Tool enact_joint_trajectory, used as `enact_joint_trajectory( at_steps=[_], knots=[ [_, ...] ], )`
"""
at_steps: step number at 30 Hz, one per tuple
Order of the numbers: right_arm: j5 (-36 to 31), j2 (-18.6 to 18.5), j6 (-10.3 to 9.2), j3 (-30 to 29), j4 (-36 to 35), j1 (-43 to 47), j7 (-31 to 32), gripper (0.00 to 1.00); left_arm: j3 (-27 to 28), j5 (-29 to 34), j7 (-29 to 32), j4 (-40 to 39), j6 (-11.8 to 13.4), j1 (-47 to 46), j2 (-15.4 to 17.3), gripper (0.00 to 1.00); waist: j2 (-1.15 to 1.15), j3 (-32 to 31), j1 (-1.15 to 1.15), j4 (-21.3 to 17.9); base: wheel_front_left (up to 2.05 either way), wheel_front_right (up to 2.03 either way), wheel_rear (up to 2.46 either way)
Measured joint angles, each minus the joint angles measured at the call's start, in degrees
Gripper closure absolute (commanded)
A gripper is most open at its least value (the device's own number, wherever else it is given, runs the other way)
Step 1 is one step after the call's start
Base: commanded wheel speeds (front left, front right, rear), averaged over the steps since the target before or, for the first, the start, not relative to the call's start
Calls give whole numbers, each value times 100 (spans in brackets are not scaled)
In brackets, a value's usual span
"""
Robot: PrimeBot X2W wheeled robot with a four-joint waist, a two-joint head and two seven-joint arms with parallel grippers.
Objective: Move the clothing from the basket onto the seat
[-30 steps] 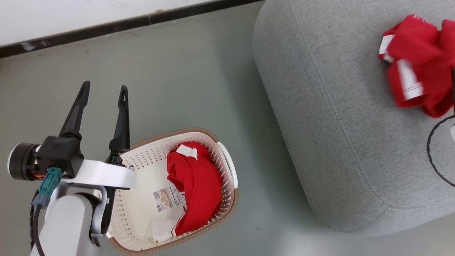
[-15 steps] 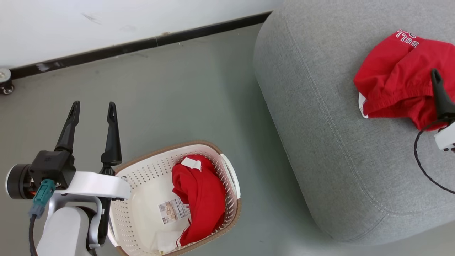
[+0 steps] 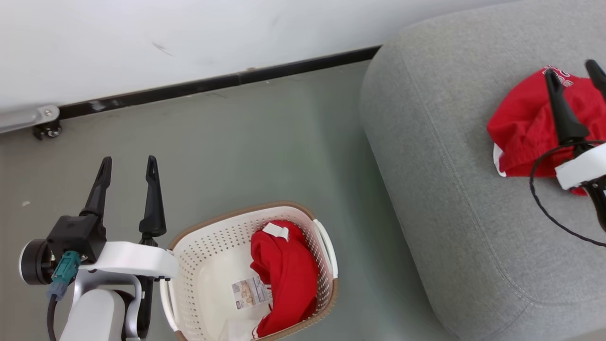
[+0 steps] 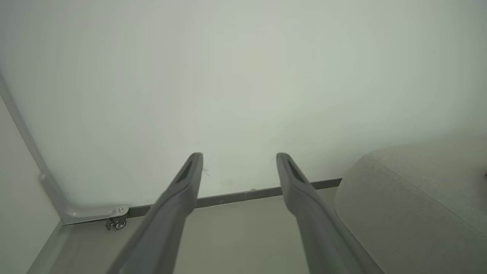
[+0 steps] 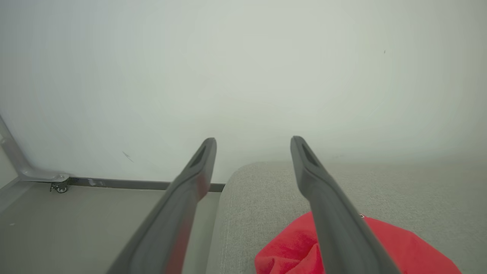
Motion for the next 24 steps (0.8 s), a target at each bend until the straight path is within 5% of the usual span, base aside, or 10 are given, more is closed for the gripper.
enact_joint_trajectory(
  at_steps=[24],
  knots=[
    [-759, 970, 0, -188, -719, 879, -7, 0, -183, 0, -3, 435, 40, 126, -392, 0, 0, -623, 0, 782, 0, 0, 0]
  ],
)
